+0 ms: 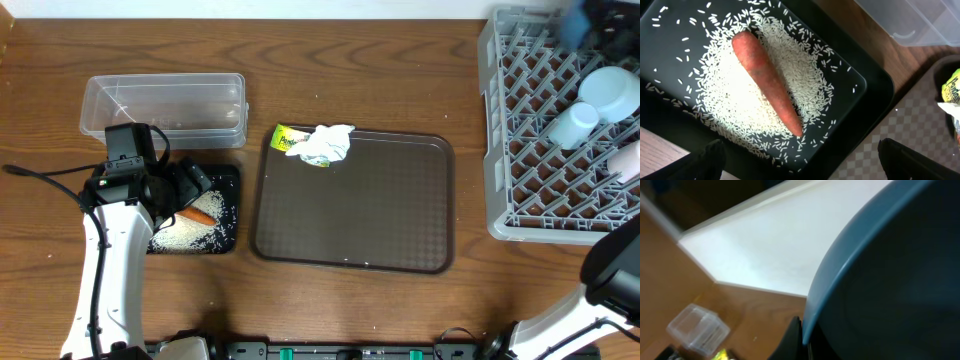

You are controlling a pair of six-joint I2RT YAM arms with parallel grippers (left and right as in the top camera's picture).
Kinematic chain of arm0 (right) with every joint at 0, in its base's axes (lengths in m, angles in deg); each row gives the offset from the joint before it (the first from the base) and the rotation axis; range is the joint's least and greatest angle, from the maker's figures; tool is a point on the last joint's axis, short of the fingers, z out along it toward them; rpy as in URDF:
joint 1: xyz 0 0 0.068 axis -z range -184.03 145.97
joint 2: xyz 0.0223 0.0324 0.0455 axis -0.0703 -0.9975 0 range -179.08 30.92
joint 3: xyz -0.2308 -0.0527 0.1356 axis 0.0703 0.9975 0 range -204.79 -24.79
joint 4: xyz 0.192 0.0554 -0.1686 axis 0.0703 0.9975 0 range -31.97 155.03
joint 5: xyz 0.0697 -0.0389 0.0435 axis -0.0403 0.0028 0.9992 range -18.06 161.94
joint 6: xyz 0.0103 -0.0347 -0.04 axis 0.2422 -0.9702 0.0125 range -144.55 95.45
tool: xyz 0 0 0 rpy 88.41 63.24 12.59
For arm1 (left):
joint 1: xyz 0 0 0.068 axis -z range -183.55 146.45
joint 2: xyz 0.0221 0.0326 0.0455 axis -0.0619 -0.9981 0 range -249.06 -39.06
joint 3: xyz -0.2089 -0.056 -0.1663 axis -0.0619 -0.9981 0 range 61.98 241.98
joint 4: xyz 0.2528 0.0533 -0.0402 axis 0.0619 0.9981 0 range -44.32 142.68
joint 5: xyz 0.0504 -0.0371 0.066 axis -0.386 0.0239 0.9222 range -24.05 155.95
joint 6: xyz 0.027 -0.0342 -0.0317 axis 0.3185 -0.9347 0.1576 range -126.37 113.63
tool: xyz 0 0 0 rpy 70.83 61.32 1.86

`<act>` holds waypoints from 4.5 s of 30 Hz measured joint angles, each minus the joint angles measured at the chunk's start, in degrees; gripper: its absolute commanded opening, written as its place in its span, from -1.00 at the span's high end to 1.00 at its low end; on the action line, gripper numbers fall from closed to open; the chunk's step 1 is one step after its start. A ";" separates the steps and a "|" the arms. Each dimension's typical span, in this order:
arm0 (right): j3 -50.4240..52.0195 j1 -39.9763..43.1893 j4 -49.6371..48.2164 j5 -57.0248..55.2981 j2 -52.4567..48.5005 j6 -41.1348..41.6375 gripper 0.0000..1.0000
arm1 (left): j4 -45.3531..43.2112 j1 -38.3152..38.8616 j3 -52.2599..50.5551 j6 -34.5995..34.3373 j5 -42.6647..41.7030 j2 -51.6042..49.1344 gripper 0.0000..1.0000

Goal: Sort waste into correct bins and load items into the dishwasher rack
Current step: 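Lift the blue bowl right and place it into the grey rack, then move the right gripper back to the rack side and hold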

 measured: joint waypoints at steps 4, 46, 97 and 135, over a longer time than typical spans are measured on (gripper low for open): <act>0.04 5.03 -5.86 0.20 -0.52 4.90 0.98 | -0.02 0.00 0.00 0.00 0.00 0.00 -0.99; -0.02 21.27 -1.16 11.54 -12.13 7.06 0.98 | -0.02 0.00 0.00 0.00 0.00 0.00 -0.99; -0.59 17.99 40.41 -37.00 20.87 15.82 -0.84 | -0.04 0.00 0.00 0.00 0.00 0.00 -0.99; -0.59 -27.12 54.71 -76.98 9.88 13.86 -0.98 | -1.14 0.00 0.00 -0.02 0.00 0.00 -0.99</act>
